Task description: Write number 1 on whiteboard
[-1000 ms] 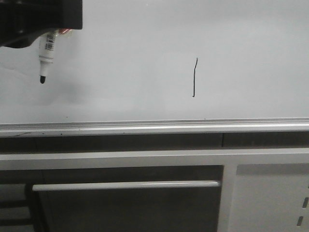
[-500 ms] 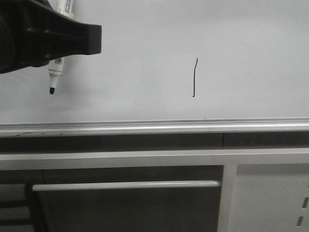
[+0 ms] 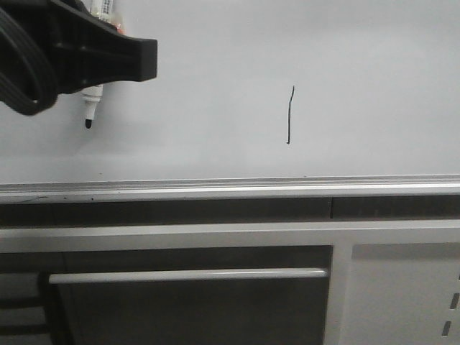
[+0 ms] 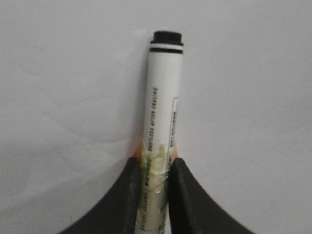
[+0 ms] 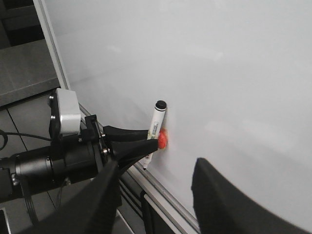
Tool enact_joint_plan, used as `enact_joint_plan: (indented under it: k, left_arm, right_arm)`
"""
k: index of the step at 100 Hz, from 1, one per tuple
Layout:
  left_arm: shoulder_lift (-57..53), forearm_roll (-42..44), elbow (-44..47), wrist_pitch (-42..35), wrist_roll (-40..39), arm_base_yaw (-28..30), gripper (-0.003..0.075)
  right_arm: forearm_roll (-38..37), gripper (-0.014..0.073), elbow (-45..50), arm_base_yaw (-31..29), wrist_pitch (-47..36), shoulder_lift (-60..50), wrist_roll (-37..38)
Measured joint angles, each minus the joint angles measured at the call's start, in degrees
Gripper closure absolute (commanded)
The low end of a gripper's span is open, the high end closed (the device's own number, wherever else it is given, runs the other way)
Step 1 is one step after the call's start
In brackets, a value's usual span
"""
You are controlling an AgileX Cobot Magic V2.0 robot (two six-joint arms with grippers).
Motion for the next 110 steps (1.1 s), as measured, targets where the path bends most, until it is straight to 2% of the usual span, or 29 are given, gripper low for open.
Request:
enact_joint_plan:
  k: [110]
  left_arm:
    - [2.8, 2.7, 0.0, 0.2, 0.0, 0.7, 0.0736]
  right_arm:
    - [0.0, 0.0280, 0.0, 0.0, 0.0, 0.0, 0.0]
